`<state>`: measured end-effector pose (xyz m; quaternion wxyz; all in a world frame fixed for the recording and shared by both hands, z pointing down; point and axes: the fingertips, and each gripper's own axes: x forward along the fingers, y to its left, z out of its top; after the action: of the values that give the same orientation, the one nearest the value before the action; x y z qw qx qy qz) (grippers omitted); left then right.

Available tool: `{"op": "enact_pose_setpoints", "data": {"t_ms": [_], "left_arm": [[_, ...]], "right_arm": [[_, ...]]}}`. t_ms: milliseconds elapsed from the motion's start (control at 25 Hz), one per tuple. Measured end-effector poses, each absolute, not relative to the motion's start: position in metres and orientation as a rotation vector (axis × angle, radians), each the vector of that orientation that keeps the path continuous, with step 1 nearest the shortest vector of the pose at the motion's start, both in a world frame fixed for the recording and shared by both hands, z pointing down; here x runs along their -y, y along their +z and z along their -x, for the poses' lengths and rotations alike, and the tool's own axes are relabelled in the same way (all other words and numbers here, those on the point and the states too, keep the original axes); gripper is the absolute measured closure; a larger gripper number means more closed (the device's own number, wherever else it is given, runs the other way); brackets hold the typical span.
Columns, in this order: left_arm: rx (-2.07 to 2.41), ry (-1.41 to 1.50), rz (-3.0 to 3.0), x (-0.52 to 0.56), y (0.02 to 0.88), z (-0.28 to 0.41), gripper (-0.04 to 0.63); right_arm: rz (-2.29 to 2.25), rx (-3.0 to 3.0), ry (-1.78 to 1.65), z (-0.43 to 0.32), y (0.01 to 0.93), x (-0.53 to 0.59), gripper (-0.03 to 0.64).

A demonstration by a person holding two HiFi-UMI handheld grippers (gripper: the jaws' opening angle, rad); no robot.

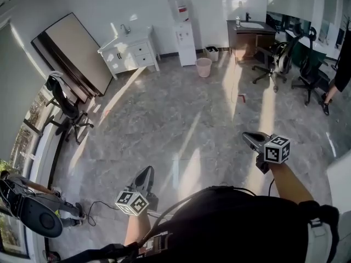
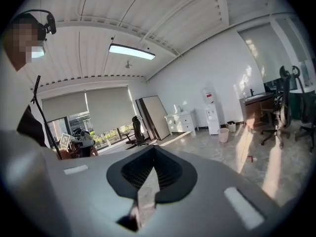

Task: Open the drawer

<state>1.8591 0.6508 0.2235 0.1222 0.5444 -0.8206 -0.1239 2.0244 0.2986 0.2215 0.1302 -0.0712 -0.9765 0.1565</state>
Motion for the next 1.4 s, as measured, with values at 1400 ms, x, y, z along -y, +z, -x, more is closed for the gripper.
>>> {"op": "enact_pose_setpoints", "data": {"t_ms": [1400], "left_arm": [[2.566, -0.420, -1.394, -0.479, 0.199, -1.543, 0.604]], "right_arm": [[0.447, 2.791, 0.432, -1.630, 0.214, -0.104, 0.615]]}}
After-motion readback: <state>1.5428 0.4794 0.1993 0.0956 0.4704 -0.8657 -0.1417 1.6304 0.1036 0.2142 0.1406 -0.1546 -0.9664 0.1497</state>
